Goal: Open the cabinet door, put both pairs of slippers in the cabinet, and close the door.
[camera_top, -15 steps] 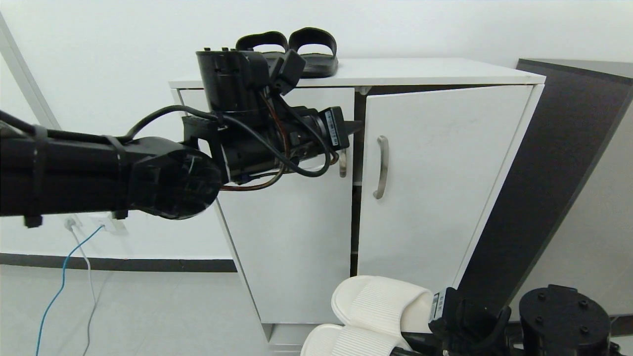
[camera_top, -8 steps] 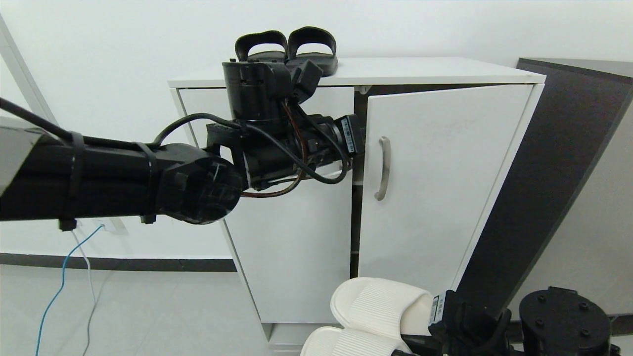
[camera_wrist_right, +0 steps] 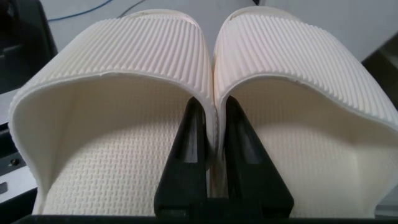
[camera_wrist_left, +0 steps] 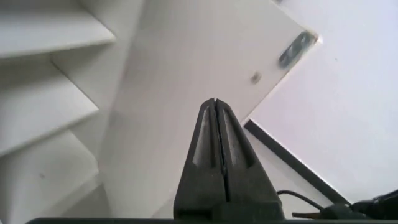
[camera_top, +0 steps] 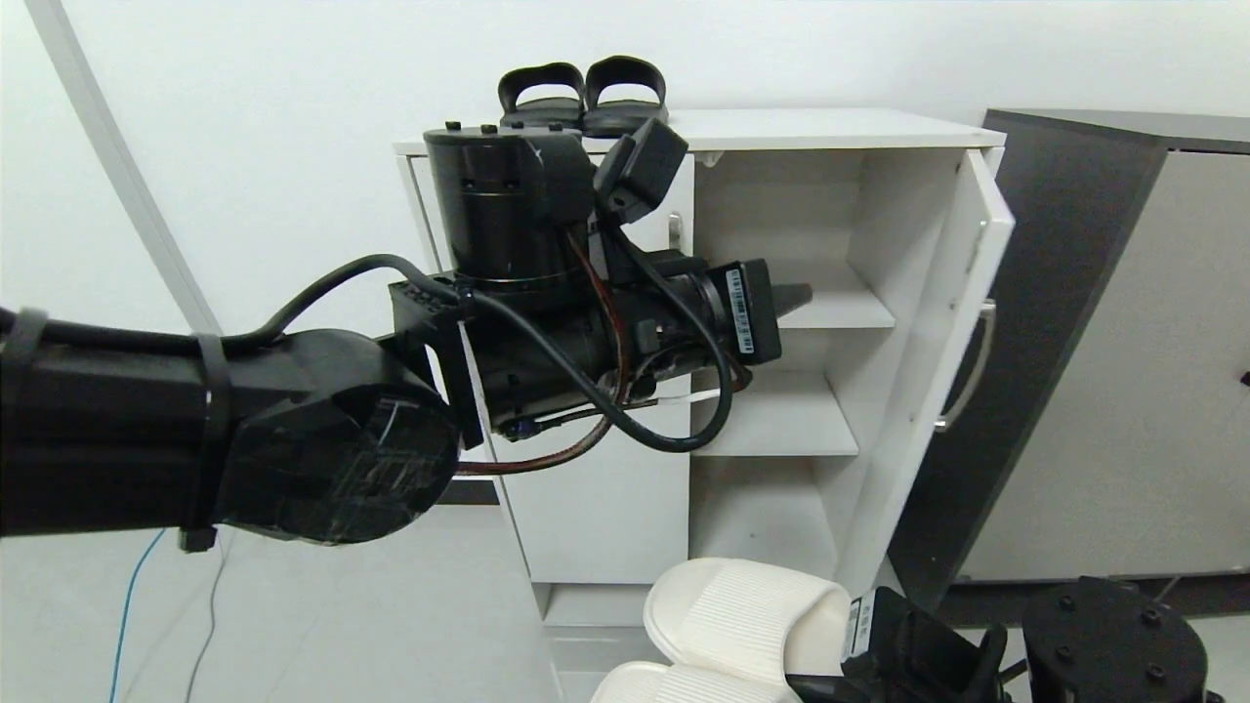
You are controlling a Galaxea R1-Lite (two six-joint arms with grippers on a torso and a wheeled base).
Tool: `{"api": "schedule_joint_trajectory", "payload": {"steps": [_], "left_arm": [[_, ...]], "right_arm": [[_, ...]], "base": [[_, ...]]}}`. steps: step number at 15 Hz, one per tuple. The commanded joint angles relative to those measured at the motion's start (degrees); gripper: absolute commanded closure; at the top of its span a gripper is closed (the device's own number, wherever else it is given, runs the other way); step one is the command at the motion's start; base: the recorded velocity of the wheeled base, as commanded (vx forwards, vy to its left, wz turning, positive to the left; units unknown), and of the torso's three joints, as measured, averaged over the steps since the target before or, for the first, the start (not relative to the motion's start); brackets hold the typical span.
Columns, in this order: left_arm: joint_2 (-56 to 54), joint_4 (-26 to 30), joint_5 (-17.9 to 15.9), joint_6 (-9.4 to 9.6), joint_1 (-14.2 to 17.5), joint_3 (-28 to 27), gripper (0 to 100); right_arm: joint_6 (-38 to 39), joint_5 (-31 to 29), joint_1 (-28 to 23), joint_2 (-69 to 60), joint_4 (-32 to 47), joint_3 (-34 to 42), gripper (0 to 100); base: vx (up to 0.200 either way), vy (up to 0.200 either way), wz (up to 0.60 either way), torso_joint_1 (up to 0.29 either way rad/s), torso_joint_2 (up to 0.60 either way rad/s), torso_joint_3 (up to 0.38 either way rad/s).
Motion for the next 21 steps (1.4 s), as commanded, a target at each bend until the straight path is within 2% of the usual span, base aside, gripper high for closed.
{"api": "schedule_joint_trajectory", "payload": {"steps": [1,4,6,7,8,10,11,12,13,14,15,16,17,18,19,20,21], "left_arm": [[-0.37,-0.41,0.14,0.01,0.36,1.0,100],[-6.26,-0.32,0.41,0.8,6.87,6.89,100],[-16.36,0.12,0.5,0.8,11.17,16.38,100],[-19.09,0.21,0.5,0.89,11.79,19.02,100],[-28.49,0.56,0.5,0.98,13.46,27.46,100],[-41.06,5.13,1.29,1.86,14.34,36.16,100],[-45.89,9.35,3.05,3.35,14.43,38.44,100],[-52.93,15.85,7.0,6.96,14.43,41.34,100],[-57.32,19.46,10.96,10.12,14.43,43.19,100],[-61.54,21.74,14.3,11.53,16.89,45.39,100],[-63.65,22.71,14.91,11.7,19.44,47.06,100],[-68.31,23.68,16.67,12.76,24.62,51.63,100],[-71.56,23.68,18.25,13.72,26.82,54.09,100],[-76.04,23.76,20.89,15.92,29.28,58.22,100],[-79.91,23.76,23.52,16.54,31.21,60.5,100],[-81.67,23.94,24.49,16.45,32.62,61.65,100],[-86.76,24.55,24.93,16.45,37.63,64.81,100]], "right_arm": [[-0.01,-0.05,-0.08,0.09,-0.07,-0.02,100],[0.07,-0.05,-0.69,0.26,-0.07,-0.1,100],[0.25,-0.05,-2.62,1.05,-0.07,-0.63,100],[0.34,0.03,-3.15,1.23,-0.07,-0.98,100],[0.43,0.12,-4.38,1.58,-0.07,-1.42,100],[0.43,0.12,-4.73,1.67,-0.07,-1.6,100],[0.43,0.12,-4.82,1.76,-0.07,-1.6,100],[0.43,0.12,-5.0,1.84,-0.07,-1.69,100],[0.51,0.12,-5.09,1.84,-0.07,-1.69,100],[0.51,0.12,-5.44,1.76,-0.07,-1.77,100],[0.51,0.12,-5.44,1.76,-0.07,-1.77,100],[0.51,0.12,-5.61,1.76,-0.07,-1.77,100],[0.51,0.12,-5.7,1.76,-0.07,-1.77,100],[0.43,0.03,-5.7,1.67,-0.15,-1.77,100],[0.34,0.03,-5.7,1.58,-0.15,-1.77,100],[0.25,0.03,-5.7,1.49,-0.15,-1.69,100],[0.25,0.03,-5.7,1.49,-0.07,-1.69,100]], "base": [[-0.2,0.0,0.0,0.002,0.0,-0.002],[0.0,0.0,0.0,0.0,0.0,0.0],[0.0,0.0,0.0,0.0,0.0,0.0],[0.0,0.0,0.0,0.0,0.0,0.0],[0.0,0.0,0.0,0.0,0.0,0.0],[0.0,0.0,0.0,0.0,0.0,0.0],[0.0,0.0,0.0,0.0,0.0,0.0],[0.0,0.0,0.0,0.0,0.0,0.0],[0.0,0.0,0.0,0.0,0.0,0.0],[0.0,0.0,0.0,0.0,0.0,0.0],[0.0,0.0,0.0,0.0,0.0,0.0],[0.0,0.0,0.0,0.0,0.0,0.0],[0.0,0.0,0.0,0.0,0.0,0.0],[0.0,0.0,0.0,0.0,0.0,0.0],[0.0,0.0,0.0,0.0,0.0,0.0],[0.0,0.0,0.0,0.0,0.0,0.0],[0.0,0.0,0.0,0.0,0.0,0.0]]}}
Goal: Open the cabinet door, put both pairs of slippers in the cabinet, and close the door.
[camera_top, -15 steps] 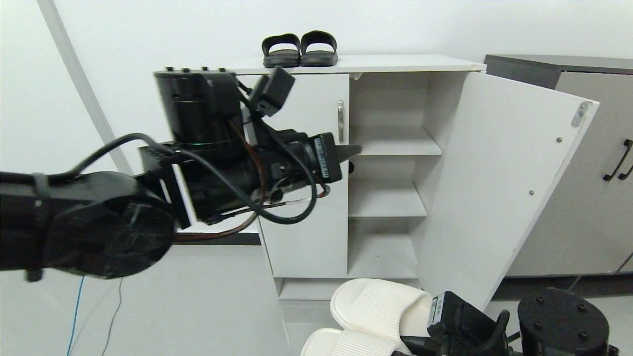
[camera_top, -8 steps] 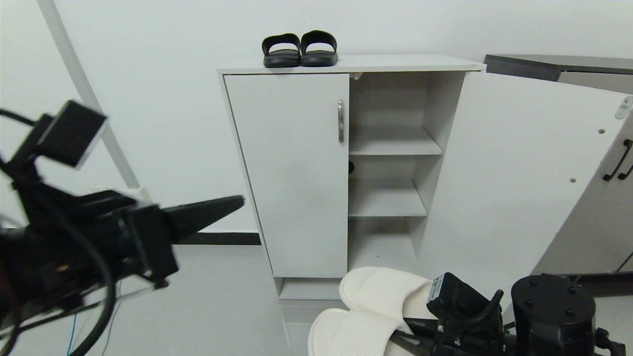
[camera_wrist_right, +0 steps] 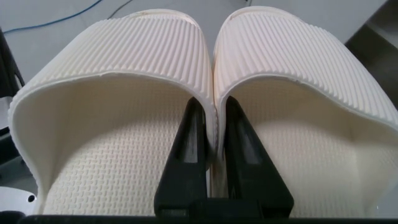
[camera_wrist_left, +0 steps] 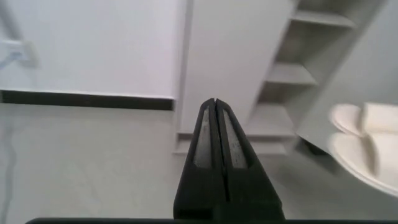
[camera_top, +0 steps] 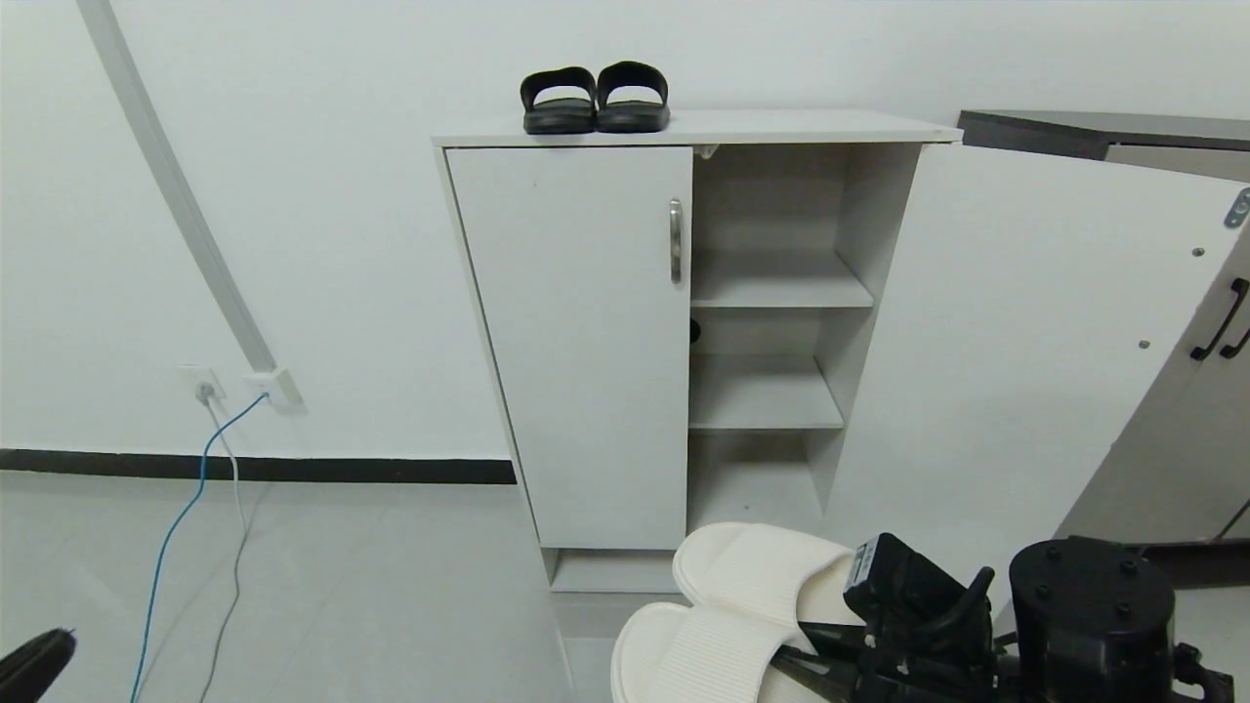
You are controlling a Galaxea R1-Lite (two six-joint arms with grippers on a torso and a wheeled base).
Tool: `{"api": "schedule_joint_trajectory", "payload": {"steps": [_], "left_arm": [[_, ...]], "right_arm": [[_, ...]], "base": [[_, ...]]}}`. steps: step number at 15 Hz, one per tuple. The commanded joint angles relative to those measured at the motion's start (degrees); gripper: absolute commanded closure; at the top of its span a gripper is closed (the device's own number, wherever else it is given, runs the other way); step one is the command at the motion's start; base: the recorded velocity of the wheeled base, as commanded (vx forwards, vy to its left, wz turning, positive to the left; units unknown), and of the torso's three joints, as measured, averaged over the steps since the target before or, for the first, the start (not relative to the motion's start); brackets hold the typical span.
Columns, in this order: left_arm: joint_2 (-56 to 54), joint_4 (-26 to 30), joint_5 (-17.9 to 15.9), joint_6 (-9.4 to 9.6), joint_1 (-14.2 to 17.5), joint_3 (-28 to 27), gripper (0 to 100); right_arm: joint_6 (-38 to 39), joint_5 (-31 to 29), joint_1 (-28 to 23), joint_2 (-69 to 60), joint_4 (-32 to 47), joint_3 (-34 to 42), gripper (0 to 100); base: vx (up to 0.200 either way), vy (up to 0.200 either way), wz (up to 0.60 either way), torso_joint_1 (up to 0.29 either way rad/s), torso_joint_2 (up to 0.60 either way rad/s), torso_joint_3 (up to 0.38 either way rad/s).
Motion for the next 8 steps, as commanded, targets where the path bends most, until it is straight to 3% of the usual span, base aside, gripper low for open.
{"api": "schedule_joint_trajectory", "payload": {"steps": [1,3,6,7,8], "left_arm": [[-14.26,1.39,1.58,0.91,10.09,7.48,100],[-20.85,3.59,1.05,2.76,16.25,10.47,100],[-21.73,4.73,0.61,2.85,16.77,12.75,100],[-21.73,5.61,-1.58,3.46,16.77,12.75,100],[-21.73,5.79,-6.07,4.87,16.77,12.75,100]], "right_arm": [[-0.06,-0.08,-0.01,-0.08,-0.02,0.04,100],[-0.23,-0.08,0.08,0.01,-0.02,0.04,100],[-0.23,-0.08,0.08,-0.08,-0.02,0.13,100],[-0.23,-0.08,0.08,-0.17,-0.02,0.13,100],[-0.23,-0.08,0.17,-0.17,-0.02,0.13,100]], "base": [[0.0,0.0,0.0,0.0,0.0,0.0],[0.0,0.0,0.0,0.0,0.0,0.0],[0.0,0.0,0.0,0.0,0.0,0.0],[0.0,0.0,0.0,0.0,0.0,0.0],[0.0,0.0,0.0,0.0,0.0,0.0]]}}
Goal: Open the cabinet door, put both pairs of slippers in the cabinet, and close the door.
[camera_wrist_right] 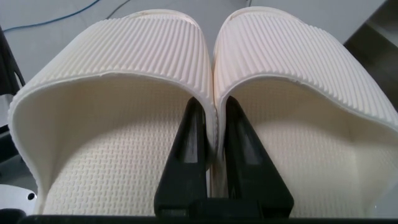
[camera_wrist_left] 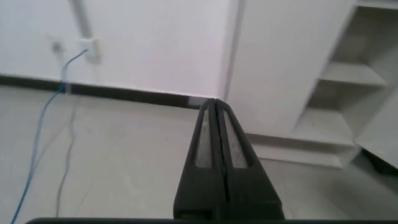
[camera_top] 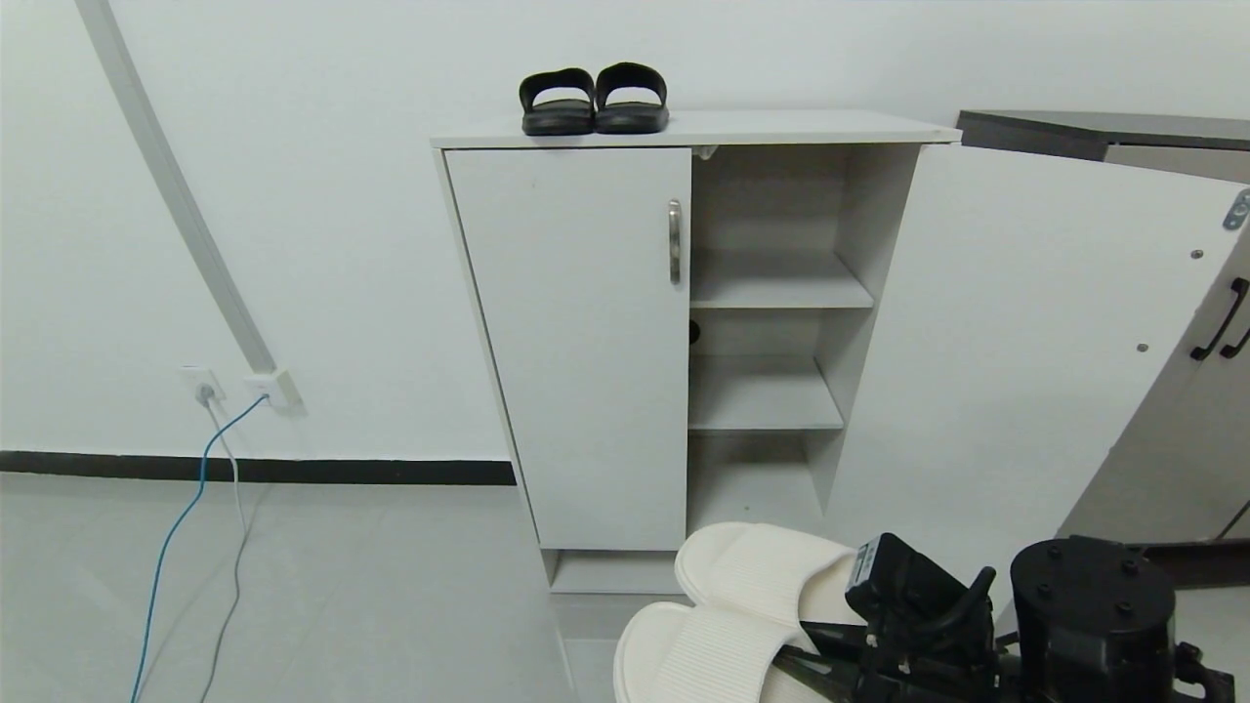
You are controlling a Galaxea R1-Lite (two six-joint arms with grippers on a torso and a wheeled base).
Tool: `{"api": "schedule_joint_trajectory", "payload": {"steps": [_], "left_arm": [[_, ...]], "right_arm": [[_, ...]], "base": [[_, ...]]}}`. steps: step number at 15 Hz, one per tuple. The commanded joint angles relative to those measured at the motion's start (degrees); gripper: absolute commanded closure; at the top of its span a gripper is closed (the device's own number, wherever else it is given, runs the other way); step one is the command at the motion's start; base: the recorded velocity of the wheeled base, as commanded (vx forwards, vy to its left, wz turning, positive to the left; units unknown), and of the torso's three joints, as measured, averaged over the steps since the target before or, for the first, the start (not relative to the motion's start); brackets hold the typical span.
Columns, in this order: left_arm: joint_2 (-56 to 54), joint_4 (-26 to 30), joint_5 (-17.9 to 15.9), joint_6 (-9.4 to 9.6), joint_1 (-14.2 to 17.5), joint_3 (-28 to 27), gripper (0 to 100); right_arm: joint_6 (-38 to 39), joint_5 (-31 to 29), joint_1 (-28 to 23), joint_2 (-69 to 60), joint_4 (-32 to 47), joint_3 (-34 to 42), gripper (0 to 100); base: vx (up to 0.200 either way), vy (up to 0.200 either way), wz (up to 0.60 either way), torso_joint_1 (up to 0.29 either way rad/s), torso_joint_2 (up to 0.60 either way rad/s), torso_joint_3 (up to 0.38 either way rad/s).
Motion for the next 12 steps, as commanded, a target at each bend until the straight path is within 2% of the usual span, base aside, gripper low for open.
{"api": "schedule_joint_trajectory", "payload": {"steps": [1,2,3,6,9,12], "left_arm": [[-1.62,0.14,-1.65,0.77,-0.69,0.24,100],[-1.88,0.23,-1.57,0.59,-5.26,0.24,100],[-1.71,0.49,-1.48,0.24,-6.66,0.24,100],[-5.84,2.52,-2.36,2.7,-3.76,0.16,100],[-5.75,2.52,-2.53,2.97,-3.76,0.24,100],[-5.75,2.52,-2.53,2.62,-3.76,0.24,100]], "right_arm": [[-0.1,-0.01,0.15,-0.11,-0.02,0.02,100],[-0.1,-0.01,0.15,-0.11,-0.02,0.02,100],[-0.1,-0.01,0.15,-0.11,-0.02,0.02,100],[-0.1,-0.09,0.32,-0.02,-0.9,0.29,100],[-0.01,-0.53,0.41,0.42,-0.9,-0.42,100],[3.5,-9.23,0.76,4.02,-0.9,-5.16,100]], "base": [[0.0,0.0,0.0,0.0,0.0,0.0],[0.0,0.0,0.0,0.0,0.0,0.0],[0.0,0.0,0.0,0.0,0.0,0.0],[0.0,0.0,0.0,0.0,0.0,0.0],[0.0,0.0,0.0,0.0,0.0,0.0],[0.0,0.0,0.0,0.0,0.0,0.0]]}}
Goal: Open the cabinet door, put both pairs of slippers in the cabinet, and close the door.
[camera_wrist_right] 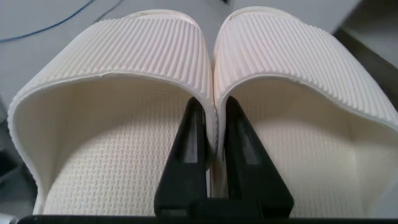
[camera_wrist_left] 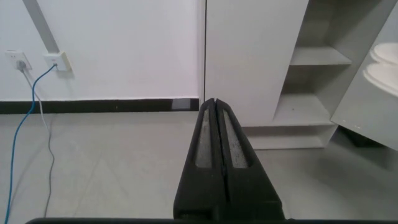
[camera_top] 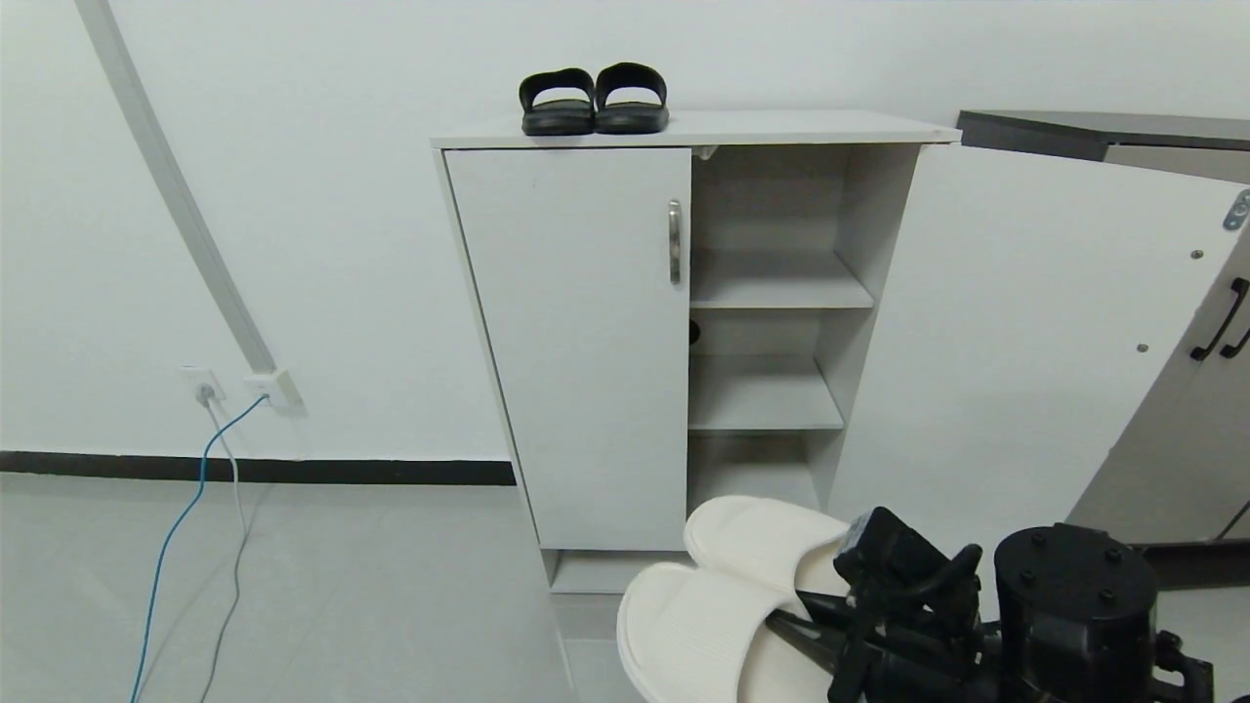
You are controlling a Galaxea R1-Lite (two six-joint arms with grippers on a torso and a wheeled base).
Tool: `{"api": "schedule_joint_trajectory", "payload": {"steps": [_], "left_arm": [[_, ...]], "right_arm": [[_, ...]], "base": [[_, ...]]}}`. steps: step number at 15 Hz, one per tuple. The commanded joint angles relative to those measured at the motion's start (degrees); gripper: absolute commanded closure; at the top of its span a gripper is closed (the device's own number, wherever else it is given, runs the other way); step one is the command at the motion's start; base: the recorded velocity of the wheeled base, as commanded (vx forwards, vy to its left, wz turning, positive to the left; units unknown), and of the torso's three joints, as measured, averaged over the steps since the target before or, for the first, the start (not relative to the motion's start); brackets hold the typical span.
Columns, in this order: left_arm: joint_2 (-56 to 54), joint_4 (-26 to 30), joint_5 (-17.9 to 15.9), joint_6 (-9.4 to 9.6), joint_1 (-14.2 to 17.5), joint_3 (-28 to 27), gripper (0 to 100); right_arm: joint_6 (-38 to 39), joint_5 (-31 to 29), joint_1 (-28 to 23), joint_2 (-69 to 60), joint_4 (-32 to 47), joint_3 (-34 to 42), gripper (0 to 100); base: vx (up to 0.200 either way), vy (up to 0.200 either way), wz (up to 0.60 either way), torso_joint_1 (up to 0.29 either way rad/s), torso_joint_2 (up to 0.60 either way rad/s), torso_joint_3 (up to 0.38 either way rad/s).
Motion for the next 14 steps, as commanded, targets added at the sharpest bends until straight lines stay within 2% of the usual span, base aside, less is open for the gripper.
{"api": "schedule_joint_trajectory", "payload": {"steps": [1,3,6,9,10,14], "left_arm": [[-0.07,0.02,0.06,-0.05,0.04,0.0,100],[-0.07,0.02,0.06,-0.05,0.04,0.0,100],[-0.07,-0.07,-0.02,-0.14,0.04,0.0,100],[-0.07,0.02,0.06,-0.14,0.04,0.0,100],[-0.07,0.02,0.06,-0.14,0.04,0.0,100],[-0.07,-0.07,0.06,-0.4,0.04,0.0,100]], "right_arm": [[3.94,-5.6,1.03,4.03,0.0,-4.78,100],[8.86,-14.03,3.13,8.6,0.09,-10.32,100],[10.36,-27.66,6.74,14.23,0.27,-17.18,100],[10.97,-38.82,6.39,17.66,0.35,-22.19,100],[10.97,-43.3,4.63,19.06,0.35,-24.47,100],[14.49,-45.23,-0.29,20.64,2.29,-28.69,100]], "base": [[0.0,0.0,0.0,0.0,0.0,0.0],[0.0,0.0,0.0,0.0,0.0,0.0],[0.0,0.0,0.0,0.0,0.0,0.0],[0.0,0.0,0.0,0.0,0.0,0.0],[0.0,0.0,0.0,0.0,0.0,0.0],[0.0,0.0,0.0,0.0,0.0,0.0]]}}
